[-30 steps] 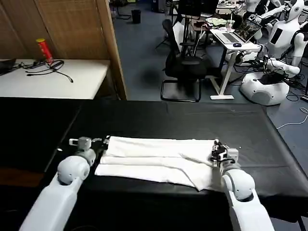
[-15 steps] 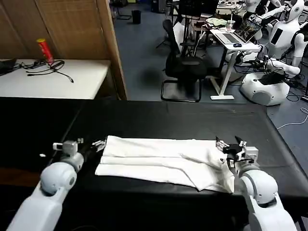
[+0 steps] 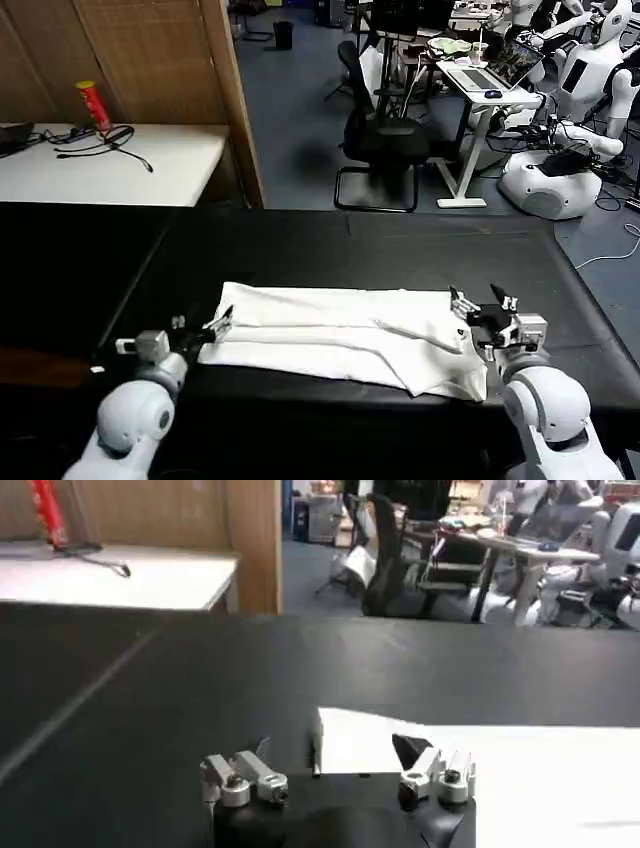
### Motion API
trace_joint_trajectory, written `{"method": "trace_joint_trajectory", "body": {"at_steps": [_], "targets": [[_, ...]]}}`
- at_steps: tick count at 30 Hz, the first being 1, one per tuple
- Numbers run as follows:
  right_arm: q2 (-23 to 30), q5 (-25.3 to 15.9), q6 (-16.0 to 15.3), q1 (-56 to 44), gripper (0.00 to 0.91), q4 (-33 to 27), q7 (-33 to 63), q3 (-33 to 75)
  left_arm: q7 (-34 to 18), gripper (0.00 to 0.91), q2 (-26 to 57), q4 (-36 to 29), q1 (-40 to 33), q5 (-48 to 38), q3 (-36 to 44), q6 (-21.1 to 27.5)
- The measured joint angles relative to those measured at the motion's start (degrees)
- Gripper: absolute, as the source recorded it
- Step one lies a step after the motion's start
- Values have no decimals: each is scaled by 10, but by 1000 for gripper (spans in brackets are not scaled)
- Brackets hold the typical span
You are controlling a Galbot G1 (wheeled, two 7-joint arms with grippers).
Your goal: Fold and organize the clothes.
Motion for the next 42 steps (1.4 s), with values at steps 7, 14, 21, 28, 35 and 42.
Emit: {"method": "trace_joint_trajectory", "body": {"at_steps": [7,14,21,28,35,42], "targets": [[-3,-2,7,-4,878,8,-6,7,10,614,-17,17,7,18,1,-11],[-3,-3,10,-5,878,11,-9,8,18,127,-31,18,20,44,0,-26],[-4,-5,10,0,878,15,-11,5,25,0,-40,18,27,57,0,-28],[-4,-5,10,-1,878,17,-12,8,45,0,-28,28,12,124,-8,-43],[-4,-4,10,2,878,11,-12,11,61,0,37,38,5,215,-41,-67],[7,-13,14,-1,878,7,-13,7,60,0,136,44,12,212,-77,-70]]}}
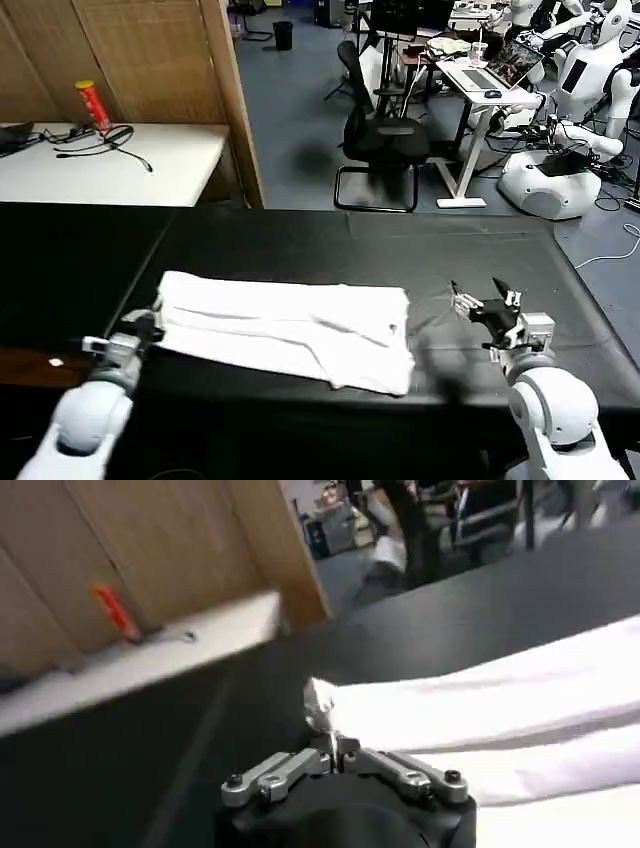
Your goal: Fold and organize the clothes.
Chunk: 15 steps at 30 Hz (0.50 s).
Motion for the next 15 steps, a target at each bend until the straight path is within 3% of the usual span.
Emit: {"method": "trace_joint_trajectory", "body": {"at_steps": [7,15], "targets": [[14,-19,3,-11,878,3,-1,-2,-7,0,4,-40,14,-11,26,11],[30,-46,11,-37,878,10,-5,15,-40,0,-54,-99,1,-91,122,27]]}}
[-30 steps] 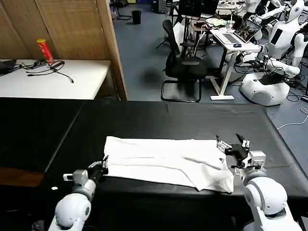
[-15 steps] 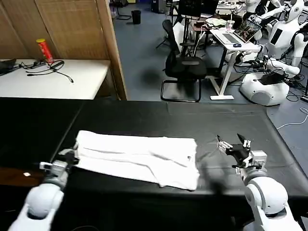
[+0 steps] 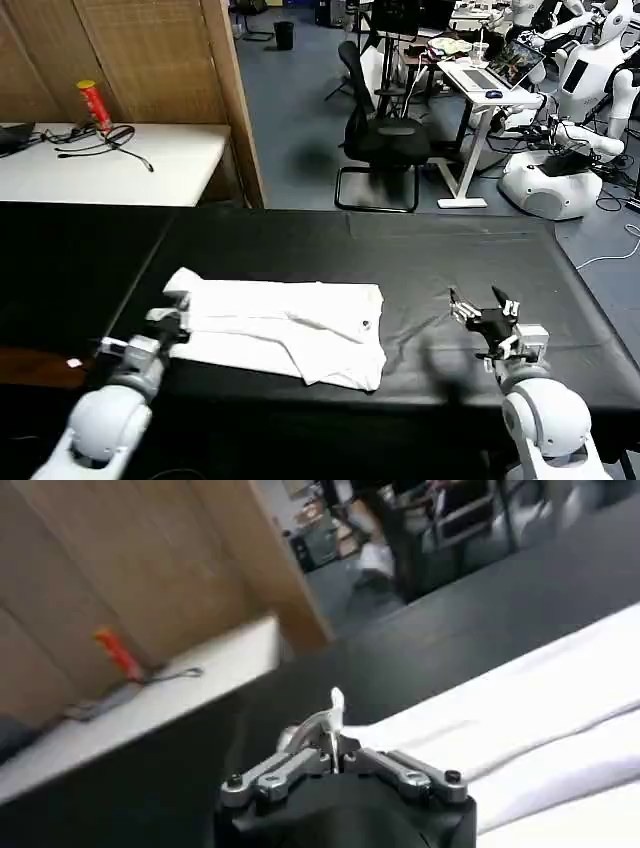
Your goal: Fold and organize the clothes.
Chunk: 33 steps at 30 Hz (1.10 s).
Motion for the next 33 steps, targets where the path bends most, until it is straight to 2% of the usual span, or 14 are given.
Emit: {"method": "trace_joint_trajectory", "body": {"at_steps": [8,15,26,33], "targets": [[3,-6,1,-25,878,7,-9,11,-14,0,-64,-10,-34,-46,115,11],[0,15,1,-34,878,14,-23,6,-17,0,-115,-3,-51,-83,180,8],[-1,7,1,-24,878,8,-23,-18,-15,0,-150,-6,-57,-147,193,1],[-11,56,-9,-24,878,18,-24,-23,-12,0,-168,25,-57,-108,199,-10]]}}
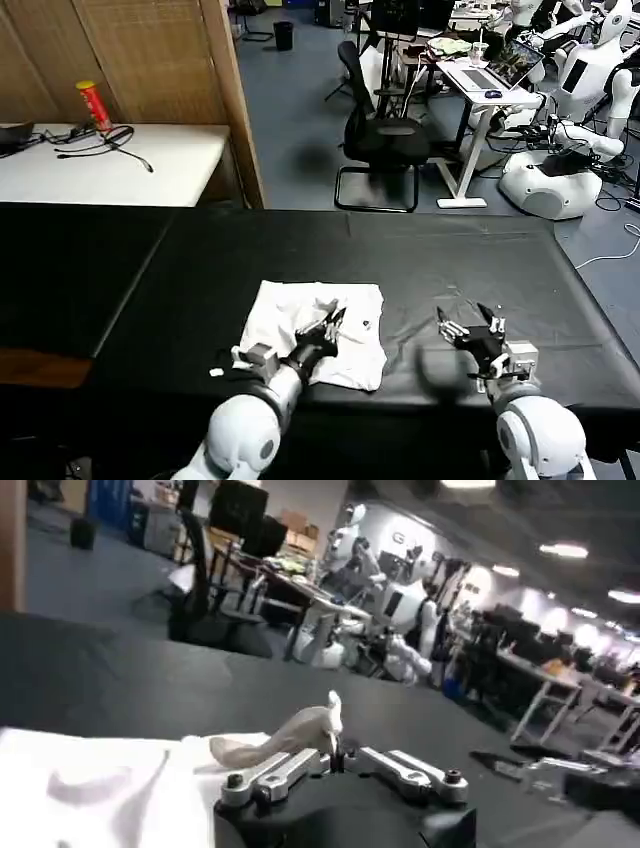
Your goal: Fold and organize the clothes.
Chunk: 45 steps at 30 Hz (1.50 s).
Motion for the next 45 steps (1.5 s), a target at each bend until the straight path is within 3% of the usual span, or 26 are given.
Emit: {"method": "trace_joint_trajectory", "body": {"at_steps": [10,11,12,17,24,28,32,39,45], "targets": [[-17,13,-4,15,878,-3,-1,-18,5,0,-40,38,5,15,14,-16],[-17,16,-5,16,878,-2,-1,-20,8,673,-43,41,6,16,15,-19],[-18,23,-6,17,878,-2,-2,-23,10,878,-46,44,7,17,15,-22],[-30,66,-17,29,878,2,0,-26,37,878,-55,60,5,4,15,-31],[-60,121,-34,55,878,2,-4,-39,59,878,-60,52,-2,-85,3,-25],[-75,130,-37,69,878,3,-25,-58,63,878,-49,38,-16,-67,-19,-36],[-92,109,-39,88,878,-11,-48,-92,72,878,-14,37,-43,2,-54,-51],[-103,33,-39,145,878,-54,-74,-207,71,878,86,19,-44,60,-125,-55],[-96,-17,-64,204,878,-97,-70,-290,71,878,116,10,-20,85,-149,-60]]}}
